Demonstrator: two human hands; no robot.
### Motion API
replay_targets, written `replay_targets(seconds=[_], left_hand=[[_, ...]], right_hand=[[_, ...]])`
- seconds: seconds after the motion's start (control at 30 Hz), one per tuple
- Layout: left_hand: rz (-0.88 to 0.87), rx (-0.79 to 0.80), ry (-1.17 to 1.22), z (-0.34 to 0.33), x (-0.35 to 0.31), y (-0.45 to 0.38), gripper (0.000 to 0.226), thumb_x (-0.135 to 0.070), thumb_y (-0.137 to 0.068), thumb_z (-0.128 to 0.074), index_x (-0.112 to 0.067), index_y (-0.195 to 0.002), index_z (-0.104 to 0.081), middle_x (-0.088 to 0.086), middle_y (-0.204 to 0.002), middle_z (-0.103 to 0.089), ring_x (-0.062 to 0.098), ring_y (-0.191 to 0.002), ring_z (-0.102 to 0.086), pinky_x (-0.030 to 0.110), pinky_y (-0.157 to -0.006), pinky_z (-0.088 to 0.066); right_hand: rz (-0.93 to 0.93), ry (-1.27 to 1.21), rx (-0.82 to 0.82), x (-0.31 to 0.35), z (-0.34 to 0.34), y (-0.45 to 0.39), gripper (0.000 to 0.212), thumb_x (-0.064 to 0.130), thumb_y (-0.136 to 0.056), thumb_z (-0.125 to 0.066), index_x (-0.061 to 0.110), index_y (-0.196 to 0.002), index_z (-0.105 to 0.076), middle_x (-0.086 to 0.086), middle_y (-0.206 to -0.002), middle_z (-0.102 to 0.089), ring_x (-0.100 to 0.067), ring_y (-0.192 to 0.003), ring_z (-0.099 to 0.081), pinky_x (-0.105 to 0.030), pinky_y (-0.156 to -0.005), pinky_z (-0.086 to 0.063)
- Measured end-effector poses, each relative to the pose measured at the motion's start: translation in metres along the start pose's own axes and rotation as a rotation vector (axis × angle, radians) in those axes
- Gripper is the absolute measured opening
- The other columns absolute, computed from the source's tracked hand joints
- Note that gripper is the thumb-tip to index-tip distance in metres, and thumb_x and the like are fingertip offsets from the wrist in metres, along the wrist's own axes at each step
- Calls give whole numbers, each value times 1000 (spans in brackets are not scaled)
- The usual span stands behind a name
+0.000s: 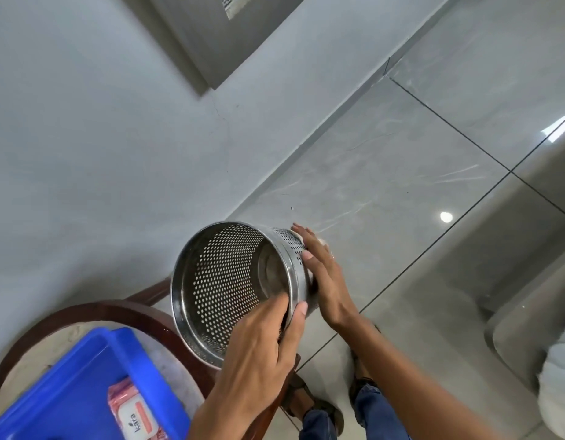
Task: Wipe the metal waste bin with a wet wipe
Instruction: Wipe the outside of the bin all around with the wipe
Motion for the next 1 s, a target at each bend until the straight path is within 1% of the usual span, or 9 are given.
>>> replay_targets(seconds=[0.07,0.2,0.3,0.4,0.5,0.63,0.73,0.87,1.0], left_hand=[[27,-39,28,0,6,2,20,-37,-113,-45,-29,-113,-64,-17,-88,-65,9,-79,-67,15,-67,-51],[58,-89,140,2,12,11,27,-40,-112,-46,-31,-132,-61,-23,-106,-71,4,-92,-73,12,-75,-55],[47,-125,149,-4,18,20,22,-37,-112,-47,-26,-120,-64,-10,-96,-71,14,-83,-71,28,-72,-59],[24,-129,52,-8,21,25,20,-34,-112,-48,-33,-92,-51,-19,-76,-48,5,-64,-48,18,-59,-43],[-15,-104,-19,-10,24,32,24,-32,-112,-49,-38,-89,-44,-25,-73,-38,-1,-61,-39,13,-58,-36],[-75,-84,-91,-9,25,39,28,-31,-112,-51,-42,-91,-36,-29,-73,-36,-6,-62,-40,7,-62,-32],[-87,-65,-143,-9,26,41,28,-33,-113,-50,-42,-92,-33,-33,-74,-35,-9,-64,-39,5,-64,-29],[-86,-72,-143,-10,31,39,30,-31,-113,-50,-43,-92,-32,-34,-76,-35,-10,-65,-39,4,-65,-29],[-83,-61,-210,-12,40,34,25,-36,-115,-45,-34,-90,-42,-26,-75,-36,-3,-64,-40,11,-61,-35]], right_hand=[[139,12,74,20,-8,5,63,49,-108,-41,27,-167,-52,18,-176,-47,-5,-172,-27,-45,-141,-21],[348,61,137,43,-21,17,62,37,-109,-43,16,-166,-52,6,-176,-49,-15,-173,-31,-54,-140,-22],[390,86,112,36,-17,12,55,31,-113,-39,14,-163,-57,3,-172,-55,-17,-170,-37,-51,-139,-26],[186,109,85,18,-5,-10,54,42,-116,-34,23,-157,-64,10,-166,-61,-9,-164,-45,-43,-138,-31],[-55,188,65,-11,14,-29,55,53,-116,-33,32,-148,-72,12,-157,-69,-11,-151,-59,-41,-133,-39],[-322,333,21,-57,41,-39,57,59,-116,-36,29,-142,-76,-9,-153,-73,-31,-145,-64,-33,-112,-42],[-374,354,24,-74,45,-37,52,56,-116,-42,28,-139,-78,-6,-149,-75,-29,-141,-66,-30,-105,-41],[-407,211,-82,-84,44,-34,40,40,-115,-54,21,-140,-79,-3,-147,-76,-25,-142,-66,-30,-115,-45],[-433,139,-161,-92,43,-30,38,35,-113,-60,18,-142,-78,-2,-142,-79,-21,-137,-69,-38,-124,-49]])
Point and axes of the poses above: each hand's wrist, its own y-axis away from the middle knuckle, its own z-axis out of the back of the hand, x = y × z, the point moved 2 cm from there along -y, towards the middle knuckle
